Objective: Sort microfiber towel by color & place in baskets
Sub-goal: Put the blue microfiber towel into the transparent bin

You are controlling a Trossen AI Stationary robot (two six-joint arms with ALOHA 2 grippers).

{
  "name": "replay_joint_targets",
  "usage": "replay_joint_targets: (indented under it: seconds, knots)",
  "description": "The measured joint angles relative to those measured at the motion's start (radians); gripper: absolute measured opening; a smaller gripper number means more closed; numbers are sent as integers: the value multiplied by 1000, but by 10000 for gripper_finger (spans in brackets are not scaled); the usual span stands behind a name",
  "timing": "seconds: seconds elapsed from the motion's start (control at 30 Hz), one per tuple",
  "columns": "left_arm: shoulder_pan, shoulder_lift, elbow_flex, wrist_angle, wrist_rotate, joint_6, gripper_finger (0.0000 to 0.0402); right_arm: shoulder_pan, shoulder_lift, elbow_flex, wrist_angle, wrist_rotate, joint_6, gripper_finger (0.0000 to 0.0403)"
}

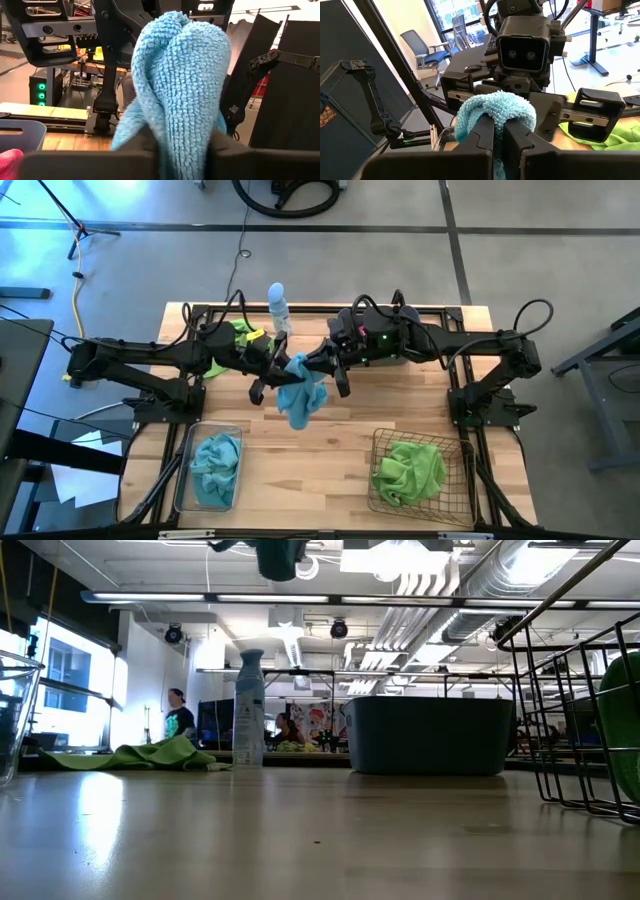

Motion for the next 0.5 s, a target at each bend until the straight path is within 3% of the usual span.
replay_joint_targets:
  seconds: [0.07,0.27,0.5]
  knots:
    - [5,0,0,0,3,0,19,0,0,0,0,0,0,5]
    - [10,-4,0,-7,6,0,5,0,0,0,-1,1,2,38]
    - [23,-61,-1,-136,-7,7,3,0,-32,28,-104,36,7,137]
